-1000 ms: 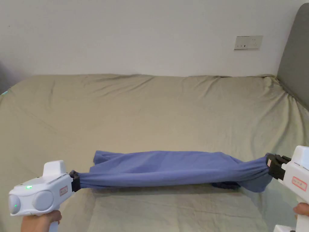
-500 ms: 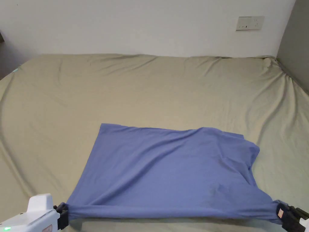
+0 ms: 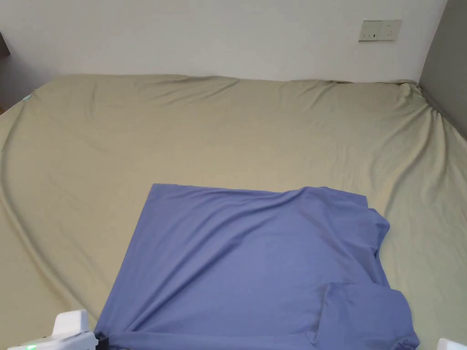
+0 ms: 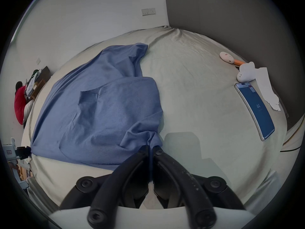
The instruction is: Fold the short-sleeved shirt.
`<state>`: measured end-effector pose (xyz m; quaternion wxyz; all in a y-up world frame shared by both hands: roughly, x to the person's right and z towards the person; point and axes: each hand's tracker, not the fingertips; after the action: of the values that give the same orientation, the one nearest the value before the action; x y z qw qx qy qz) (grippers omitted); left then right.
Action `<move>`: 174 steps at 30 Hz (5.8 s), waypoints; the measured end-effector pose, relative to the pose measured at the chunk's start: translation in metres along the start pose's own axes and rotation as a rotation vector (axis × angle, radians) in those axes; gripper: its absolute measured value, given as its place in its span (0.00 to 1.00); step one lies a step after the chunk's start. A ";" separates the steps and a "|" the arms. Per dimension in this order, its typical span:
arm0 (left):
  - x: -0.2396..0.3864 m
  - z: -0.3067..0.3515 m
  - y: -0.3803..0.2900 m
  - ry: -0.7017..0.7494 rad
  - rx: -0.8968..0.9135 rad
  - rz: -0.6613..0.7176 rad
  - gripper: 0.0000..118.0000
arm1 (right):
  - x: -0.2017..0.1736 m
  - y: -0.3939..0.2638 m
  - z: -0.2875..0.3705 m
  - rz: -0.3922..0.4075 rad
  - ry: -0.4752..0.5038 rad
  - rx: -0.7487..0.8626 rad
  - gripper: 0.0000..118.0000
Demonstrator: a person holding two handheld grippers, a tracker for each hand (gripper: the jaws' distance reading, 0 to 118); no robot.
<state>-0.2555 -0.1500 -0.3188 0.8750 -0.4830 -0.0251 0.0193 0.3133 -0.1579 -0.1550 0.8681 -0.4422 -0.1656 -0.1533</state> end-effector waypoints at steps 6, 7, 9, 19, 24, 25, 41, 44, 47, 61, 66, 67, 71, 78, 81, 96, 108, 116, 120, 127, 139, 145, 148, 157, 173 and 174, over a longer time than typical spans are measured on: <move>0.002 0.044 0.037 -0.118 0.107 0.114 0.98 | -0.027 0.044 0.050 0.121 -0.040 0.186 0.94; 0.005 0.055 0.045 -0.129 0.151 0.110 1.00 | -0.032 0.053 0.061 0.130 -0.042 0.249 1.00; 0.015 0.083 0.067 -0.159 0.298 0.093 0.97 | -0.045 0.078 0.092 0.141 -0.042 0.416 0.99; 0.069 0.166 0.106 -0.152 0.820 -0.007 0.78 | -0.098 0.122 0.184 0.173 0.023 0.863 0.78; 0.088 0.165 0.099 -0.093 0.887 -0.093 0.06 | -0.109 0.117 0.188 0.237 -0.063 0.935 0.24; 0.087 0.165 0.098 -0.103 0.887 -0.097 0.00 | -0.110 0.116 0.188 0.245 -0.072 0.931 0.03; 0.030 0.099 0.083 -0.099 0.335 -0.072 0.00 | -0.100 0.113 0.167 0.245 -0.066 0.864 0.01; 0.012 0.076 0.062 -0.088 0.208 -0.073 0.25 | -0.101 0.111 0.165 0.249 -0.067 0.852 0.01; -0.001 0.056 0.044 -0.080 0.114 -0.053 0.86 | -0.101 0.111 0.161 0.258 -0.067 0.843 0.01; 0.001 0.003 -0.004 -0.065 0.014 -0.052 0.04 | -0.092 0.102 0.144 0.239 -0.073 0.750 0.01; 0.000 0.020 0.000 -0.071 0.056 -0.046 0.03 | -0.064 0.086 0.118 0.192 -0.105 0.548 0.25; -0.001 0.022 0.001 -0.074 0.064 -0.041 0.03 | -0.057 0.082 0.109 0.176 -0.101 0.489 0.42; -0.002 0.029 0.007 -0.086 0.088 -0.027 0.03 | -0.026 0.051 0.054 0.120 -0.140 0.208 0.96; 0.003 0.031 0.011 -0.090 0.093 -0.036 0.03 | -0.004 0.005 0.000 0.078 -0.121 0.042 0.64; 0.005 0.031 0.013 -0.090 0.092 -0.036 0.03 | -0.008 0.000 0.001 0.061 -0.053 0.033 0.36; 0.015 0.042 0.077 -0.114 0.224 0.013 0.03 | -0.027 0.064 0.045 0.105 0.019 0.251 0.03; 0.044 -0.028 0.179 -0.068 0.242 -0.033 0.03 | -0.053 0.176 -0.028 0.100 0.004 0.266 0.03; 0.062 -0.111 0.200 0.007 0.091 -0.087 0.03 | -0.055 0.200 -0.117 0.022 -0.037 0.094 0.03; 0.064 -0.132 0.196 0.033 0.011 -0.082 0.03 | -0.056 0.197 -0.143 0.019 -0.055 0.028 0.04; 0.062 -0.100 0.209 -0.048 0.058 0.005 0.63 | -0.066 0.201 -0.108 0.048 -0.090 0.113 0.42; 0.109 0.091 0.182 -0.216 0.682 -0.101 0.93 | -0.096 0.182 0.083 0.138 -0.019 0.627 0.87; 0.124 0.124 0.142 -0.140 0.842 -0.129 0.85 | -0.101 0.148 0.127 0.155 -0.056 0.778 0.80; 0.127 0.124 0.127 -0.117 0.848 -0.175 0.28 | -0.103 0.134 0.137 0.182 -0.084 0.803 0.37; 0.111 0.106 0.122 -0.114 0.670 -0.149 0.00 | -0.099 0.122 0.145 0.228 -0.102 0.828 0.01; 0.037 -0.035 0.128 -0.067 0.071 0.024 0.90 | -0.096 0.132 0.104 0.234 -0.103 0.716 0.01; 0.038 -0.044 0.127 -0.046 0.046 0.020 0.90 | -0.095 0.133 0.100 0.234 -0.106 0.706 0.01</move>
<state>-0.2165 -0.1174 -0.4483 0.8849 -0.4623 -0.0401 0.0399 0.2673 0.0100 -0.2348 0.9689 -0.1388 -0.2015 0.0366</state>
